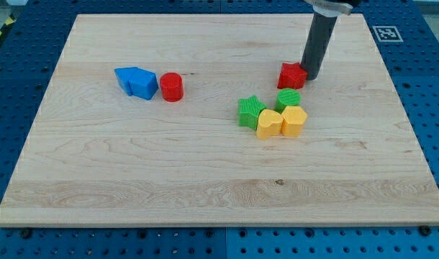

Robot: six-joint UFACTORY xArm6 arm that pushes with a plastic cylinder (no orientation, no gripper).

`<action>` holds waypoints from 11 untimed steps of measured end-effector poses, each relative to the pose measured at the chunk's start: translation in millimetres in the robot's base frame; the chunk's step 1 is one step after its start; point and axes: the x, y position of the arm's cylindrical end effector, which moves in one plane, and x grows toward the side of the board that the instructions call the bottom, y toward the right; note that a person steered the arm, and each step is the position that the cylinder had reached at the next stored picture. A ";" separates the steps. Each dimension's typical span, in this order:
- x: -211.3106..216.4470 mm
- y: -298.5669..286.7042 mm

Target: Move the red star to the red circle

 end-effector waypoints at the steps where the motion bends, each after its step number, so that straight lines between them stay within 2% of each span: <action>1: 4.8 15.0; 2: 8.8 26.9; 6: 8.7 -109.1; 11: 48.1 -119.3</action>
